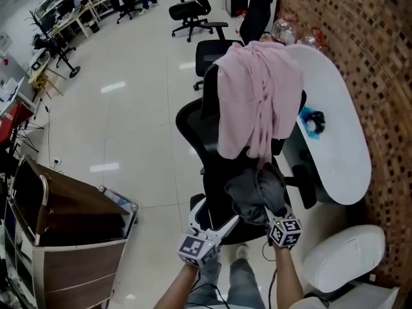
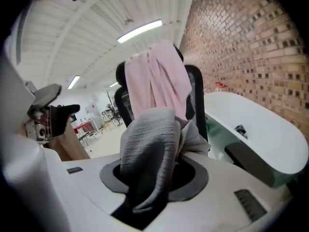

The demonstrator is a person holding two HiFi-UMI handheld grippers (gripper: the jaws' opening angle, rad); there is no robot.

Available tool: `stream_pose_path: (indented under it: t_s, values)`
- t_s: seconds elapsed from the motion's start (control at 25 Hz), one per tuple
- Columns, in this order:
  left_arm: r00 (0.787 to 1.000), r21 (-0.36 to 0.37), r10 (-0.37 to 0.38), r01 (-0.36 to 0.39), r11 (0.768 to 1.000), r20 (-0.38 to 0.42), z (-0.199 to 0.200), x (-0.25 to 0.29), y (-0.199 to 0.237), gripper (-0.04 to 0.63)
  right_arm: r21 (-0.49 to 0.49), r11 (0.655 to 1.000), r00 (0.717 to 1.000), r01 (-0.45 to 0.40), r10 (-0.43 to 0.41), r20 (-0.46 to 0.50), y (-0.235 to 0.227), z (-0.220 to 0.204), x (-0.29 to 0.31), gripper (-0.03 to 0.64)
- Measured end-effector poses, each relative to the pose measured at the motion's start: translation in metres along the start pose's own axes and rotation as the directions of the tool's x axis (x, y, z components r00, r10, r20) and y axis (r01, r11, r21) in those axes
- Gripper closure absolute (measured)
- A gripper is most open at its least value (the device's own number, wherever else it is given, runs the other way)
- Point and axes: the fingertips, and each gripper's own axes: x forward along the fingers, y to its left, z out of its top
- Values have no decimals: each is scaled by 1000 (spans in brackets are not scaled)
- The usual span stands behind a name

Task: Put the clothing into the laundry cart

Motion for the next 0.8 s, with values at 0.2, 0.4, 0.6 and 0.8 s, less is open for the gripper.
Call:
stream_pose_path:
  t_s: [0.2,0.4,0.6,0.8]
  values:
    - [997,36,-12,9,999,82,67,-41,-33,160,-66,998,990,-18,28,140,59,86,-93,446]
    - [987,134,-15,-7,991,162,136,-75,-56,160,-113,993,939,-19,57,340,94,176,-181,446]
    - [972,231,9,-65,971,235,177,-120,-83,160,-190,982,884,17,74,461,139,222,-262,446]
    - [964,269,36,-110,957,264,189,-138,-91,161,-234,972,844,6,121,523,164,244,-278,446]
